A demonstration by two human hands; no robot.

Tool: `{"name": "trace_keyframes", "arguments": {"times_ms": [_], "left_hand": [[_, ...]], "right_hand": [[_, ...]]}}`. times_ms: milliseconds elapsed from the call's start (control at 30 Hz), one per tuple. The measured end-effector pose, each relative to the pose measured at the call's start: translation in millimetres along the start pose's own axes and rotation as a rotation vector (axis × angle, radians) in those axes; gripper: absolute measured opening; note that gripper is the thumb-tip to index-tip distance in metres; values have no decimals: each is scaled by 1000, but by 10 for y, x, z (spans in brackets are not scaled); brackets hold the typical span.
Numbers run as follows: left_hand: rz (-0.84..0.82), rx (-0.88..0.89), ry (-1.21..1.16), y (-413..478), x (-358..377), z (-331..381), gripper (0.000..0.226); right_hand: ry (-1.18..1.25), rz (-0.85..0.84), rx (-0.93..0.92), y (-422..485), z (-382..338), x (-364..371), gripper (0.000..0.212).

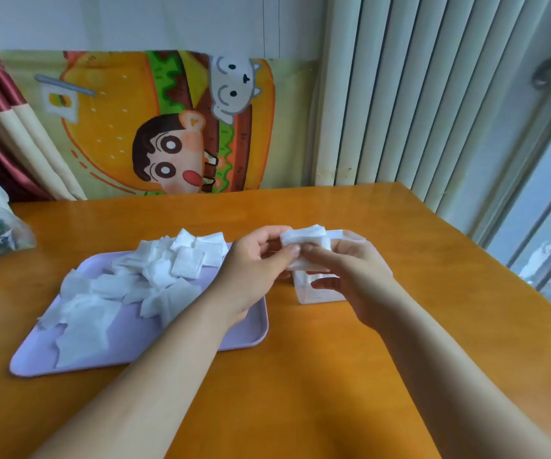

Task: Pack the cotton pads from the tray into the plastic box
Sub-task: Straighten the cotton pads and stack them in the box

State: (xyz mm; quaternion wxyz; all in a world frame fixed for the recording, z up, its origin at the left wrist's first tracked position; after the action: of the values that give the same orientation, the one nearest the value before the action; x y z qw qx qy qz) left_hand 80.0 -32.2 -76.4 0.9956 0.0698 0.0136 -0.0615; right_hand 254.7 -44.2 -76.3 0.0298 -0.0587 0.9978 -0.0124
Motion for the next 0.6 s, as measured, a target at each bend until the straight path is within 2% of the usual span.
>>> {"name": "trace_keyframes", "arguments": {"times_ms": [100,167,233,433,600], "left_hand": [[-7,0,99,184,304,34,27],[-30,21,243,345,505,29,25],[-102,84,436,511,707,29,26],[-531,222,1123,845,1294,49,33],[-633,171,1310,987,1308,-22,28]], "right_hand": [[-47,250,-1,55,-84,-471,33],[-121,454,-25,128,-121,-759,25],[-173,571,-56,211,-132,-947,18],[-376,619,-14,354,31,-1170,22],[-500,571,36,430,157,-1123,28]]}}
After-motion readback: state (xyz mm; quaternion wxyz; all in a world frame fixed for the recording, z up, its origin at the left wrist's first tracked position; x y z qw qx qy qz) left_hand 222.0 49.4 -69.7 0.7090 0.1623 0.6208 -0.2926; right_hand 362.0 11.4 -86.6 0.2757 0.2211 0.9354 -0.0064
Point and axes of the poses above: each hand's wrist, its own y-axis towards the middle knuckle, its own x-axis out of the palm, z = x × y, the point moved 4 cm from there along y, towards the middle knuckle
